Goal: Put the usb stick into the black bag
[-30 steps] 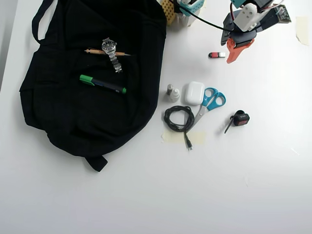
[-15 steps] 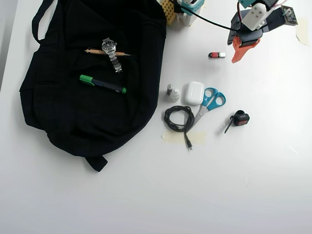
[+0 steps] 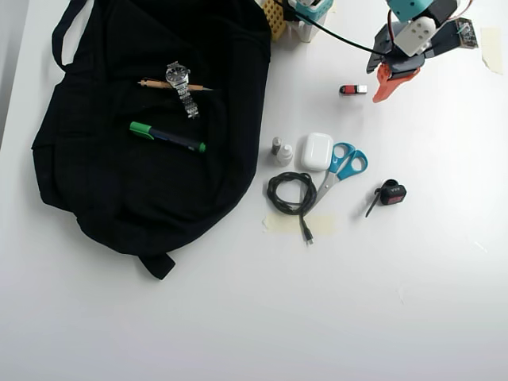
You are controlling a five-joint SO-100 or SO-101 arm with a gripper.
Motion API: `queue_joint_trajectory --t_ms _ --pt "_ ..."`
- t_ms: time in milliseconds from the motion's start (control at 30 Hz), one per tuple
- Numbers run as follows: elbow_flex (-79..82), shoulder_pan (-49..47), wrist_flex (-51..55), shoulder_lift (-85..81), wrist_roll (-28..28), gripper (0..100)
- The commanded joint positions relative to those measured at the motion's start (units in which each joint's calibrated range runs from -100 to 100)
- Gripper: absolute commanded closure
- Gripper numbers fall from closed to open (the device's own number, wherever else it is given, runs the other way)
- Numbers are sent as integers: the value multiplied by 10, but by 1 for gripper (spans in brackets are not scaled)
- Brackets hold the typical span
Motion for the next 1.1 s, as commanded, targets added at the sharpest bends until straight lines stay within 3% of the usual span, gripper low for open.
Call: queue_joint_trajectory --t_ms 0,1067 --pt "-5 -10 4 -2 -5 76" --pt "80 15 -74 -2 7 77"
